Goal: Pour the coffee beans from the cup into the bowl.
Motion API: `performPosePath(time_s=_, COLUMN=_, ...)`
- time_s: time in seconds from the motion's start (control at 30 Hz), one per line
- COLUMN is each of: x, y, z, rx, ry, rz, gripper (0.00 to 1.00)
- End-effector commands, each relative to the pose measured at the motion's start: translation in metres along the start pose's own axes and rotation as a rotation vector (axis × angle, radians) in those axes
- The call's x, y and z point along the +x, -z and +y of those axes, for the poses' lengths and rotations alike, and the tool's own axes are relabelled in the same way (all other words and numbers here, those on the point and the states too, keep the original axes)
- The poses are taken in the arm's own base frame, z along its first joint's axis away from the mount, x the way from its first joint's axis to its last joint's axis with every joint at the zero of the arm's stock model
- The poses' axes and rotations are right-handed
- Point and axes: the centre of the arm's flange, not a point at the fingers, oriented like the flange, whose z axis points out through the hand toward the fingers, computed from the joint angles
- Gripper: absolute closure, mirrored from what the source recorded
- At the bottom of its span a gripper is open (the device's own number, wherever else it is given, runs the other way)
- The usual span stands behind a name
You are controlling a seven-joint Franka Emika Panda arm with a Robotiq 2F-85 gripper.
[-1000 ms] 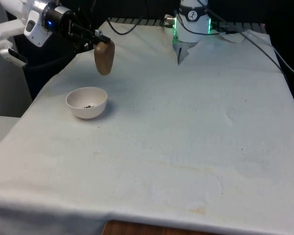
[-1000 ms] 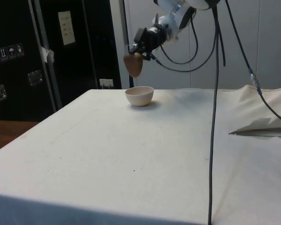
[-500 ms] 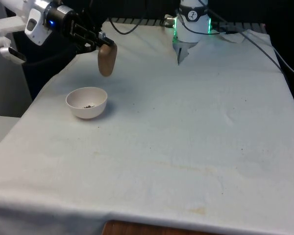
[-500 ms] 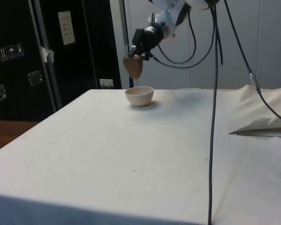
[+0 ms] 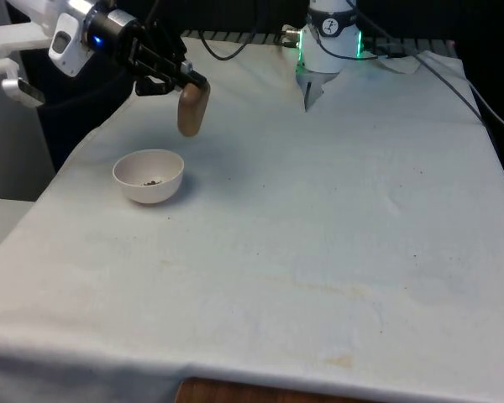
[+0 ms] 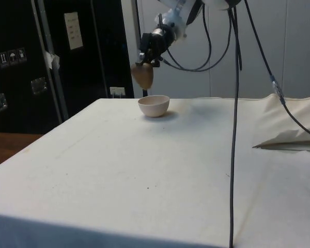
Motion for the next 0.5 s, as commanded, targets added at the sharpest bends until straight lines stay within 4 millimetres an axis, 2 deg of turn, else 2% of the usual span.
performPosePath(time_s=0.0, x=0.000, y=-0.002, z=-0.003, rx=-0.021, ry=-0.008, rz=0.004, gripper=0.99)
performPosePath(time_s=0.47, x=0.005, y=-0.022, z=-0.009, rx=-0.099, ry=-0.010, rz=-0.042, gripper=0.99)
